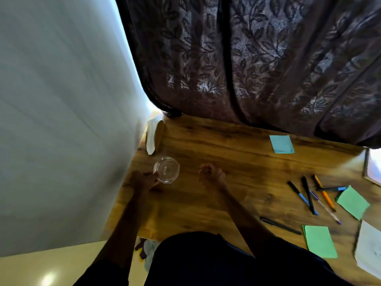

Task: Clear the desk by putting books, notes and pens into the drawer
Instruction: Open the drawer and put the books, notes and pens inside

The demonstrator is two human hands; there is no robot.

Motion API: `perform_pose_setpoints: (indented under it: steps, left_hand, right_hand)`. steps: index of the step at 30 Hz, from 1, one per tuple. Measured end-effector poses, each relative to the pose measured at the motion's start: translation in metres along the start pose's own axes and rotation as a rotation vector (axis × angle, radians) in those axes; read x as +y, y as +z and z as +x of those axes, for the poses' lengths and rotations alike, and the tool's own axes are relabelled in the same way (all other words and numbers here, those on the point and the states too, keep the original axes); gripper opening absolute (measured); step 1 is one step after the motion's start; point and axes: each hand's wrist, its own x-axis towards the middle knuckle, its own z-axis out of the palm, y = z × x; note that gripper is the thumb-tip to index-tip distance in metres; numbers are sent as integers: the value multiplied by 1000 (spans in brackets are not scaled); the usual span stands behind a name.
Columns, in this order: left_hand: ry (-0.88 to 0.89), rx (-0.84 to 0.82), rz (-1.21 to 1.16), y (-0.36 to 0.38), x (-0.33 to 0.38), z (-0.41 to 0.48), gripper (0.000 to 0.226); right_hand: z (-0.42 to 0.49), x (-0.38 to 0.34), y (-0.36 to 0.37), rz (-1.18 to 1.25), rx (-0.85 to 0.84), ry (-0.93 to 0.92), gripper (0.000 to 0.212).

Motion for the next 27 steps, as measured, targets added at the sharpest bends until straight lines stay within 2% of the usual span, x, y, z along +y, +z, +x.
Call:
perform_pose_setpoints:
  steps: [2,4,6,13,17,22,25,27]
  left_hand:
    - [92,80,199,-16,8,0,36]
    - [143,99,253,-28,10,11,43]
    - [177,124,306,-36,12,18,40]
    - [187,183,322,-41,10,16,29]
    - [180,198,298,-39,2,20,27]
    - [221,201,344,-37,-1,14,30]
    - [269,280,581,-33,6,-16,35]
    - [406,355,713,-28,9,-34,29]
  right_hand:
    - [-4,-1,1,-3,-29,27,26]
    - [-7,0,2,7,-57,41,22]
    - [-11,0,1,2,-58,52,19]
    - [6,27,12,32,-133,111,19]
    - [-11,2,3,-13,-91,26,14]
    - [-14,-6,3,-9,-95,28,16]
    - [-12,-4,0,29,-101,36,13]
    - [-11,-1,-5,66,-93,43,14]
